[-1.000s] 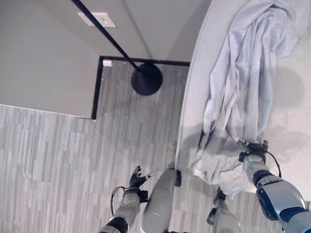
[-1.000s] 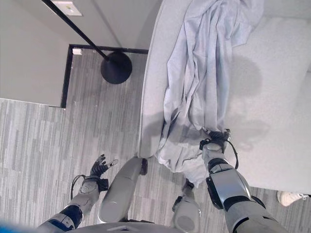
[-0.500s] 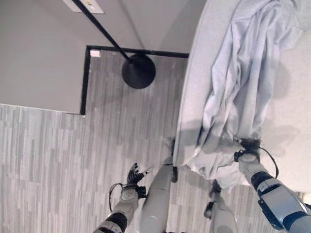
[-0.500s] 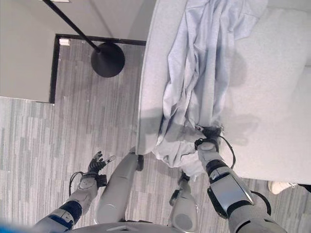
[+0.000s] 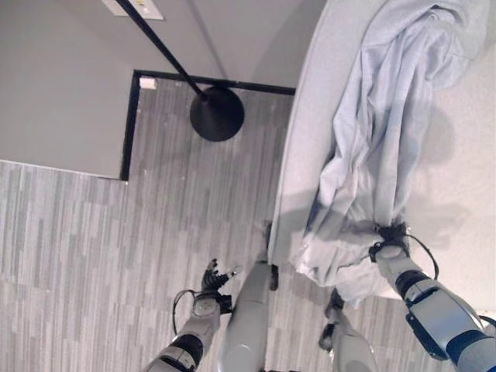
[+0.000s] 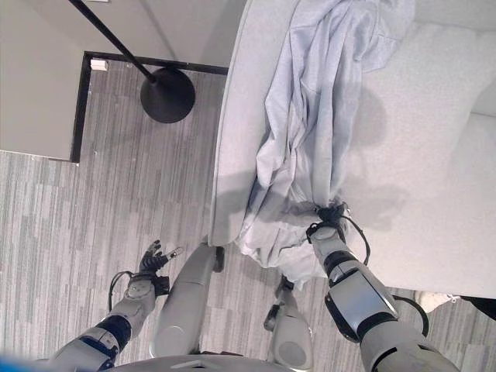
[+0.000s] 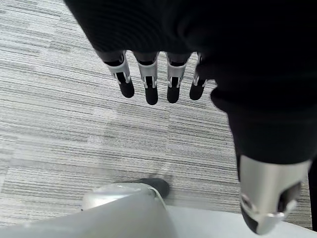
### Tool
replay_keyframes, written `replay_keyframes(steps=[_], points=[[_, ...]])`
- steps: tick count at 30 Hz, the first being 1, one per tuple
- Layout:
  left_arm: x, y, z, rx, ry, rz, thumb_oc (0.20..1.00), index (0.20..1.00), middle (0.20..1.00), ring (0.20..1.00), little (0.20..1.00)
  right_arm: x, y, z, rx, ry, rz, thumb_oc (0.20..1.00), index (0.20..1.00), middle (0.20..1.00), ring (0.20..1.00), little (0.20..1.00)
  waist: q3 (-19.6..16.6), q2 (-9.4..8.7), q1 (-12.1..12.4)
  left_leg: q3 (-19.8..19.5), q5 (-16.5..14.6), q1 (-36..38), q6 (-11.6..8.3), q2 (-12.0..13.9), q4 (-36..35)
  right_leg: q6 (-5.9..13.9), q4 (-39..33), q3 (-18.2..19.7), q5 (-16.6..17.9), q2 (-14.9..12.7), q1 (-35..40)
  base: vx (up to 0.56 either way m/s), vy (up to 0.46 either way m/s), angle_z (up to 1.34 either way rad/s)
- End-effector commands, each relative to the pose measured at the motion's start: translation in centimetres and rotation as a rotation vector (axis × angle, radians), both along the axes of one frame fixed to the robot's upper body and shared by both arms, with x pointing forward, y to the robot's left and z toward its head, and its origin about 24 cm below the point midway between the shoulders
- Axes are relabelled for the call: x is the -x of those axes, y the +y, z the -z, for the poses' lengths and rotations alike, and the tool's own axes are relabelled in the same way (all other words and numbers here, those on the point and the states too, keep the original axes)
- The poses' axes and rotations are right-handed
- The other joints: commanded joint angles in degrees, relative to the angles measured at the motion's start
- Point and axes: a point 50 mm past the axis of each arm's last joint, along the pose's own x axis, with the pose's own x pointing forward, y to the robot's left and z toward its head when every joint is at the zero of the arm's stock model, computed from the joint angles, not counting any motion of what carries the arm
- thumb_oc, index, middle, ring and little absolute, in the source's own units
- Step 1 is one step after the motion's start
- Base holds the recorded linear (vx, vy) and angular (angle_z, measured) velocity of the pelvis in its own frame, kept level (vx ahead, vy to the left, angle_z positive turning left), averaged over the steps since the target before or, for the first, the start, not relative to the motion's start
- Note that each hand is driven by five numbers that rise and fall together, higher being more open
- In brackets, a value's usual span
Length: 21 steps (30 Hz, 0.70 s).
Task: Hang the clothes on the sofa on the clothes rack.
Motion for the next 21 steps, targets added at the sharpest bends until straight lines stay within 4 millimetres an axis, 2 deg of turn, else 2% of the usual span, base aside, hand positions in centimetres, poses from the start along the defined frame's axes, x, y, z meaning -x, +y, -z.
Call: replay_keyframes(steps=[1, 7, 10, 11, 12, 13, 14, 16, 17, 21], points=[[0.9, -1.5, 0.8, -0.037, 0.050, 0.103, 1.000, 1.000, 1.000, 1.000, 1.000, -2.8, 12.3, -2.1, -0.352, -0.111, -0.440, 0.200, 0.200, 0.200, 0.200, 0.200, 0.41, -0.02, 4.32, -2.18, -2.43, -6.68, -3.89, 0.38, 4.87, -1.10, 4.27, -1.90, -1.48, -3.61, 3.70, -0.01, -0.073, 0.02], [1.9, -0.7, 1.7, -0.052, 0.121, 0.077, 1.000, 1.000, 1.000, 1.000, 1.000, -1.4, 10.7, -0.1, -0.411, -0.072, -0.380, 0.200, 0.200, 0.200, 0.200, 0.200, -1.15, -1.75, 3.55, -2.50, -2.19, -3.82, -4.14, 1.01, 3.95, -1.28, 4.10, -2.06, -2.20, -2.93, 5.91, 0.00, -0.053, 0.05], [3.0, 0.1, 2.4, -0.050, 0.171, 0.037, 1.000, 1.000, 1.000, 1.000, 1.000, -0.7, 9.5, 0.4, -0.567, -0.127, -0.263, 0.200, 0.200, 0.200, 0.200, 0.200, -2.89, -2.89, 2.95, -2.62, -1.78, -0.52, -4.42, 1.50, 2.43, -1.43, 4.03, -2.03, -2.68, -2.54, 8.03, 0.02, -0.050, 0.08], [3.3, 0.4, 2.5, -0.045, 0.182, 0.019, 1.000, 1.000, 1.000, 1.000, 1.000, -0.8, 9.6, 0.0, -0.616, -0.170, -0.254, 0.200, 0.200, 0.200, 0.200, 0.200, -3.35, -3.27, 2.72, -2.54, -1.60, 0.62, -4.50, 1.72, 1.94, -1.51, 4.05, -1.98, -2.74, -2.48, 8.54, -0.01, -0.064, 0.02], [4.2, 0.7, 2.9, -0.020, 0.198, -0.026, 1.000, 1.000, 1.000, 1.000, 1.000, -0.9, 9.9, -1.3, -0.714, -0.279, -0.246, 0.200, 0.200, 0.200, 0.200, 0.200, -4.32, -4.20, 2.05, -2.21, -0.95, 3.62, -4.75, 2.40, 0.29, -1.58, 4.12, -1.76, -2.95, -2.36, 10.06, 0.00, -0.055, -0.03], [4.5, 0.8, 3.0, -0.006, 0.202, -0.038, 1.000, 1.000, 1.000, 1.000, 1.000, -0.6, 10.2, -1.4, -0.740, -0.296, -0.257, 0.200, 0.200, 0.200, 0.200, 0.200, -4.66, -4.38, 1.88, -2.05, -0.92, 4.24, -4.64, 2.52, 0.34, -1.66, 4.15, -1.64, -2.94, -2.40, 10.47, -0.04, -0.009, -0.11], [4.7, 0.9, 3.0, 0.008, 0.203, -0.053, 1.000, 1.000, 1.000, 1.000, 1.000, -0.3, 10.1, -1.7, -0.770, -0.331, -0.254, 0.200, 0.200, 0.200, 0.200, 0.200, -5.26, -4.49, 1.53, -1.66, 0.74, 4.92, -4.03, 2.68, -0.81, -1.68, 4.12, -1.90, -2.24, -2.38, 10.73, -0.05, -0.001, -0.10], [5.3, 1.4, 3.2, 0.027, 0.211, -0.096, 1.000, 1.000, 1.000, 1.000, 1.000, -0.3, 10.1, -3.3, -0.828, -0.431, -0.284, 0.200, 0.200, 0.200, 0.200, 0.200, -6.31, -5.21, 0.99, -1.42, 1.35, 7.40, -4.19, 3.08, -2.23, -1.68, 4.19, -1.71, -2.38, -2.22, 12.12, -0.03, -0.031, -0.07], [5.3, 1.4, 3.2, 0.027, 0.212, -0.096, 1.000, 1.000, 1.000, 1.000, 1.000, -0.3, 10.1, -3.3, -0.828, -0.431, -0.284, 0.200, 0.200, 0.200, 0.200, 0.200, -6.28, -5.23, 1.00, -1.39, 1.37, 7.49, -4.19, 3.07, -2.29, -1.67, 4.18, -1.70, -2.38, -2.24, 12.17, -0.01, -0.041, -0.09], [5.3, 2.4, 2.8, 0.082, 0.169, -0.186, 1.000, 1.000, 1.000, 1.000, 1.000, -0.5, 8.6, -8.5, -0.871, -0.696, -0.354, 0.200, 0.200, 0.200, 0.200, 0.200, -10.09, -6.26, -0.53, -0.32, 3.92, 14.07, -4.95, 4.24, -6.66, -1.96, 3.67, -1.41, -2.88, -1.50, 15.82, -0.03, -0.087, -0.16]])
